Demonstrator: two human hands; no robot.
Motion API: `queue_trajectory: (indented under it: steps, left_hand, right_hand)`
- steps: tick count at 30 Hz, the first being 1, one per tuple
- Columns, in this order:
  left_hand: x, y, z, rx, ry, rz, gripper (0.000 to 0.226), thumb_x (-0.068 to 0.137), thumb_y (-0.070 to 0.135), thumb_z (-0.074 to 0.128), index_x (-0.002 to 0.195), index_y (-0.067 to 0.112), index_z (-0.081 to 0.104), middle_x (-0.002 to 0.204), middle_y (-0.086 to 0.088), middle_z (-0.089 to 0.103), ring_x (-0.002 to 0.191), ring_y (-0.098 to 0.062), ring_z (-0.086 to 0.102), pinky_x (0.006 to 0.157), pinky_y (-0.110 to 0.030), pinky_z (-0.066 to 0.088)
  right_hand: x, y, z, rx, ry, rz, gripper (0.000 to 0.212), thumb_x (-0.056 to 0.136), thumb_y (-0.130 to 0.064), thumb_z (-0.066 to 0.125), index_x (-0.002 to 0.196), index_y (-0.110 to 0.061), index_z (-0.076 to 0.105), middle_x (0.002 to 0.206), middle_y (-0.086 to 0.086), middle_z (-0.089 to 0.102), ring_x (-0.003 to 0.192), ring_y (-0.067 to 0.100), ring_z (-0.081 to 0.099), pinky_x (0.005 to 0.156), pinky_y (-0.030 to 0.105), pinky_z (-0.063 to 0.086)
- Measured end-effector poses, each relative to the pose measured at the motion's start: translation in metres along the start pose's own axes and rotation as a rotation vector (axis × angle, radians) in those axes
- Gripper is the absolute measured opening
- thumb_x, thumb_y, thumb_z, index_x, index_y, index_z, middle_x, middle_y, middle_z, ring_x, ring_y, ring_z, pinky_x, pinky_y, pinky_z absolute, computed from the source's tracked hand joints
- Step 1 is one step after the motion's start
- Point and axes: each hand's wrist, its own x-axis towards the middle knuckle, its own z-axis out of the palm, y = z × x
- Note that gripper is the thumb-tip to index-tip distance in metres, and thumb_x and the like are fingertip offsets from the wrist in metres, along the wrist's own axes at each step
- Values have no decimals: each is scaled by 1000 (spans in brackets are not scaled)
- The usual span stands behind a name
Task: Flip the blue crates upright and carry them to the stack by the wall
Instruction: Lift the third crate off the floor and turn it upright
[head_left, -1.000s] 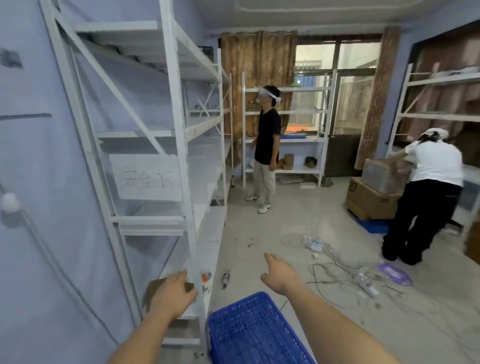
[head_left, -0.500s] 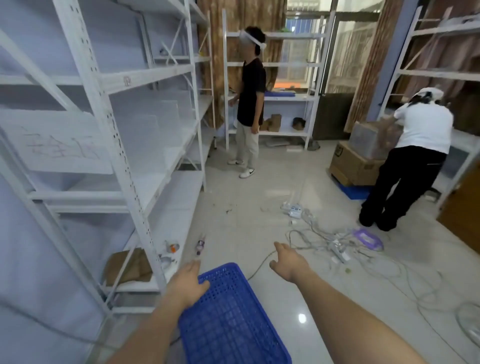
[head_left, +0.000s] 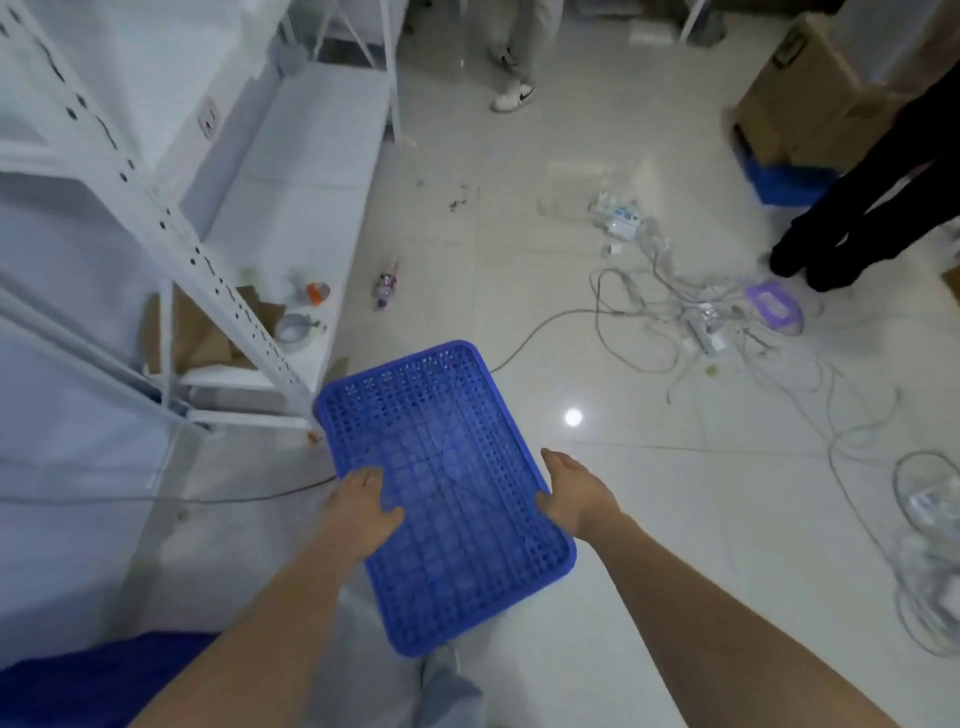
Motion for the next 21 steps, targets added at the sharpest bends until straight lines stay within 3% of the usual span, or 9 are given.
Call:
queue_trajectory:
  steps: [4,9,13,16,19,21]
  left_hand:
    - [42,-13,75,-39,-126,-35,76,94,48,41,154,13,10,162,-5,13,148,-21,18,119,-36,21]
    - [94,-40,152,-36,-228,-135,77,96,49,37,155,14,3,163,-3,4,150,-20,9,121,-34,18]
    - [131,-64,206,-153,-175,-299,81,95,47,40,155,16,-5,163,-1,-4,151,-19,2,121,-36,18]
    - [150,-76,239,-393,-90,-495,90,92,45,51,154,18,-8,163,-3,-10,151,-22,0,120,-41,18]
    - [172,-83,268,-759,3,-676,92,89,37,60,154,17,-1,161,-10,12,145,-30,23,114,-44,31]
    - [185,-80,281,-967,106,-742,76,89,30,62,150,14,20,147,-14,42,125,-35,50,98,-43,46]
  right_hand:
    - [51,29,68,-2,-85,34,64,90,-33,46,149,-18,24,150,3,36,130,25,44,104,39,42]
    - [111,73,140,-57,-197,62,68,95,-34,45,153,-16,14,158,4,22,142,23,30,108,34,35]
    - [162,114,184,46,-160,134,69,91,-28,54,150,-9,22,155,7,28,140,26,31,106,37,36]
    - [202,137,202,147,-75,226,63,89,-21,58,142,-3,30,146,17,36,135,34,36,101,42,38]
    - [241,154,211,270,-21,314,45,89,-19,58,123,2,37,133,26,44,111,37,50,74,39,44]
    - [263,160,216,376,-19,318,59,91,-19,56,139,3,28,141,23,41,110,37,53,65,32,42]
